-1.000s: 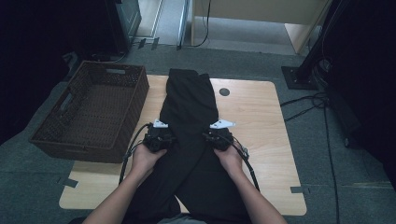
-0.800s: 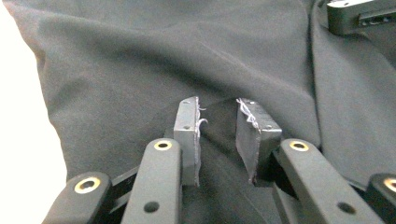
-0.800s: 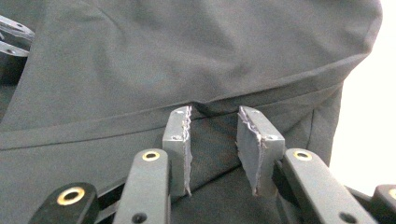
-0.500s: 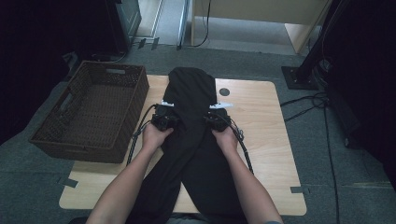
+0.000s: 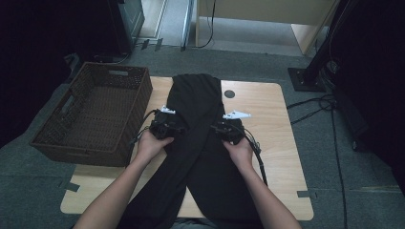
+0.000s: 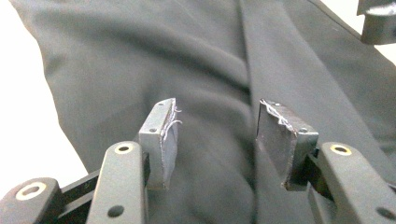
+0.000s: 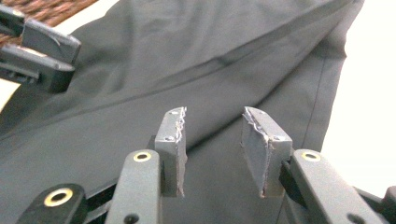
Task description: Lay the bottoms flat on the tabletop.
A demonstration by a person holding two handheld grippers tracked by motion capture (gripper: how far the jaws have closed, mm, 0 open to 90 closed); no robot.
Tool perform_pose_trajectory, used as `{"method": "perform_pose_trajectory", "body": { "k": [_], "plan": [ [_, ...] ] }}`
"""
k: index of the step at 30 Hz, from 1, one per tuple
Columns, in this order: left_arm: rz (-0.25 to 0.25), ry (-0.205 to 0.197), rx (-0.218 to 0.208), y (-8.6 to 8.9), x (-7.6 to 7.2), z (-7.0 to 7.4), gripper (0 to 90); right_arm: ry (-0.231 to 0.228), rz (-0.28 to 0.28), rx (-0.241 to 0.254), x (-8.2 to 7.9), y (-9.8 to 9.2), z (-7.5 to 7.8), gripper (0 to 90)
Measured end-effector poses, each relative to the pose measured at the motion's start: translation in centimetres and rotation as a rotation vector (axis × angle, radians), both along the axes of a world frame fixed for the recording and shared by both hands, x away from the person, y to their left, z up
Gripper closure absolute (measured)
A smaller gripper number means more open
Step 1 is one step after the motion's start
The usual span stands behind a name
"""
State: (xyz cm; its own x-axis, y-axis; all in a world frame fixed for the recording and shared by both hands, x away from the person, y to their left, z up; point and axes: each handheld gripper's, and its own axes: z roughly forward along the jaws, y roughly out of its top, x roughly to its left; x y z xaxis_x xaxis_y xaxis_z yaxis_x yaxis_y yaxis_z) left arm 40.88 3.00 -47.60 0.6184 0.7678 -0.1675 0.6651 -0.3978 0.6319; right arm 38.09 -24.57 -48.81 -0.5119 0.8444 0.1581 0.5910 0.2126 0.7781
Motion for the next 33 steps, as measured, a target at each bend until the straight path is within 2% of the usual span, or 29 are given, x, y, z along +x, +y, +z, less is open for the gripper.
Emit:
{"method": "perform_pose_trajectory", "body": {
  "k": [1,2,3,4,5,6,8,10,13,14,16,18,21,24,27,29,33],
  "plan": [
    [-0.007,0.003,-0.021,0.4,-1.3,0.2,47.4,0.0,0.007,0.0,-0.7,-0.1,0.0,59.5],
    [-0.007,0.003,-0.021,0.4,-1.3,0.2,47.1,0.005,0.02,-0.002,-1.5,-0.2,0.0,59.2],
    [-0.016,0.007,-0.026,0.5,-2.0,0.3,47.1,0.005,0.02,-0.002,-1.5,-0.2,0.0,59.2],
    [-0.024,0.005,-0.024,0.6,-2.8,0.3,46.3,0.009,0.033,-0.011,-2.3,-0.2,0.0,59.2],
    [-0.045,-0.001,-0.01,0.6,-4.3,0.2,45.4,0.006,0.074,-0.046,-4.2,-0.1,-0.2,59.2],
    [-0.045,-0.001,-0.01,0.6,-4.3,0.2,45.4,0.006,0.074,-0.046,-4.2,-0.1,-0.2,59.2],
    [-0.051,0.0,-0.014,0.7,-5.4,-0.1,45.5,0.01,0.1,-0.069,-5.9,0.0,-0.7,59.3],
    [-0.054,0.006,0.005,0.8,-5.9,-0.7,45.5,0.007,0.126,-0.096,-7.1,0.2,-1.2,59.3],
    [-0.039,0.034,0.025,1.0,-5.8,-1.8,46.1,0.003,0.142,-0.14,-7.9,0.4,-1.8,59.2],
    [-0.032,0.045,0.023,1.1,-5.6,-2.1,46.3,0.008,0.14,-0.142,-7.9,0.4,-1.9,59.3],
    [-0.016,0.044,0.006,1.2,-5.5,-2.2,46.8,0.036,0.132,-0.122,-7.6,0.4,-2.1,58.0],
    [-0.004,0.042,-0.006,1.2,-5.3,-2.3,47.7,0.055,0.128,-0.127,-7.3,0.4,-2.4,56.3],
    [0.01,0.013,-0.004,1.2,-4.9,-2.5,51.3,0.051,0.114,-0.119,-7.0,0.4,-2.5,58.3],
    [0.029,0.006,-0.013,1.1,-4.2,-2.6,54.1,0.032,0.101,-0.12,-6.3,0.4,-2.7,59.8],
    [0.036,-0.001,0.005,0.7,-3.1,-2.6,54.7,0.032,0.08,-0.111,-5.3,0.6,-2.7,59.9],
    [0.036,-0.014,0.024,0.3,-2.3,-2.6,55.0,0.022,0.076,-0.123,-4.5,0.9,-2.8,60.1],
    [0.042,-0.03,0.052,-0.4,0.0,-2.5,54.9,0.019,0.057,-0.128,-2.3,1.5,-2.7,60.6]
  ]
}}
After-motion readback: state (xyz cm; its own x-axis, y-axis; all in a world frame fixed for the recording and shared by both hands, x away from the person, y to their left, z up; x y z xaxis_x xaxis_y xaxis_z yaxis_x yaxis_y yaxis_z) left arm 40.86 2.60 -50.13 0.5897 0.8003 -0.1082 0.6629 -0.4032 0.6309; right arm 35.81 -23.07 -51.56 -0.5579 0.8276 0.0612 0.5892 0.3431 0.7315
